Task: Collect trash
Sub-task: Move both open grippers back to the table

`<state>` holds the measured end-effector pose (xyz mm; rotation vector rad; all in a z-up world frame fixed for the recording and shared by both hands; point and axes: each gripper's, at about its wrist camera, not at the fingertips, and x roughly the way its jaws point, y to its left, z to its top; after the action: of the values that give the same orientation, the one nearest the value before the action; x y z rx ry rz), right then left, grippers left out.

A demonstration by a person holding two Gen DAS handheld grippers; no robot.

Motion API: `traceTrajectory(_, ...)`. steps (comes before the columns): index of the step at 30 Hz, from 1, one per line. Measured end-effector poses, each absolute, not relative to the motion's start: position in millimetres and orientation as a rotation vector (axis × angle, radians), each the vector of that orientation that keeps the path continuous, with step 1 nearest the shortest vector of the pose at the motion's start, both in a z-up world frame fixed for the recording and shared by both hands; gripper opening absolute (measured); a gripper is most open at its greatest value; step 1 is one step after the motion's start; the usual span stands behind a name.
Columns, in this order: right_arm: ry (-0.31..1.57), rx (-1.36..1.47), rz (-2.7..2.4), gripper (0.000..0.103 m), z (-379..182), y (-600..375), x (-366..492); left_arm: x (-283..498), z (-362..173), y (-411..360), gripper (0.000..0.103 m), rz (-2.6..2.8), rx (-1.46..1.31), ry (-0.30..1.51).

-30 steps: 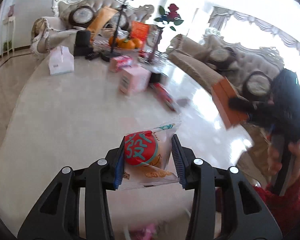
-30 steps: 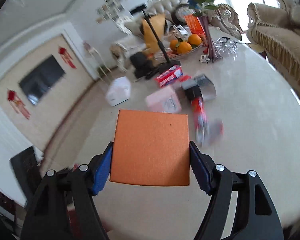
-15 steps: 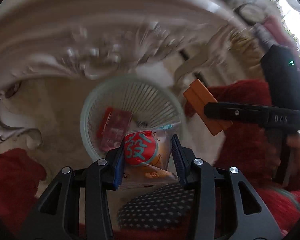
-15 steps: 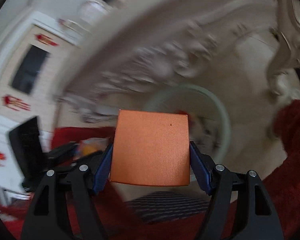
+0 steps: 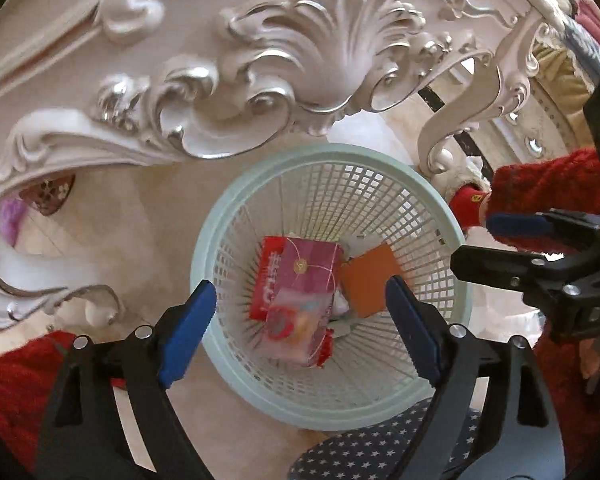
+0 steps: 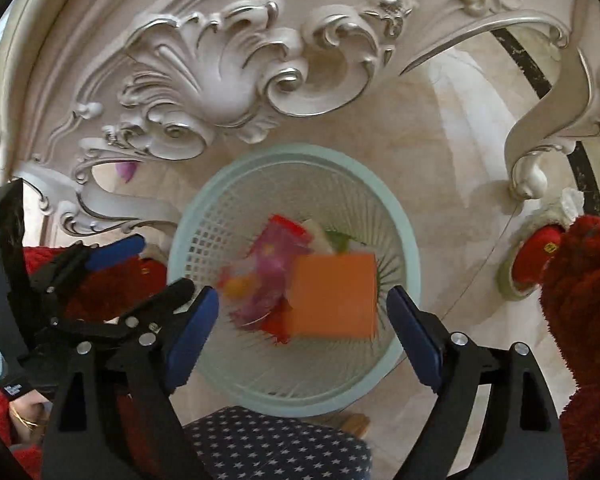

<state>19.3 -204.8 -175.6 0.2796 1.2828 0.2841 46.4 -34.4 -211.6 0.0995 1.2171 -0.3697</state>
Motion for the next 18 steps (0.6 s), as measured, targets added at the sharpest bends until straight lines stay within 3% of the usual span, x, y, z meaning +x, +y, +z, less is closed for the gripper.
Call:
traceTrajectory(11,1.319,0.296,0.250,0.082,-191.5,-212.4,22.8,38.4,-216.3,-30.6,0.084,-0.368,0.095,1.224)
traceTrajectory(18,1.225,0.366,0.315,0.082,-155.4,-222.0,8.9,24.7,-189.1,-25.2,0.084,-0.397,0.081,1.204)
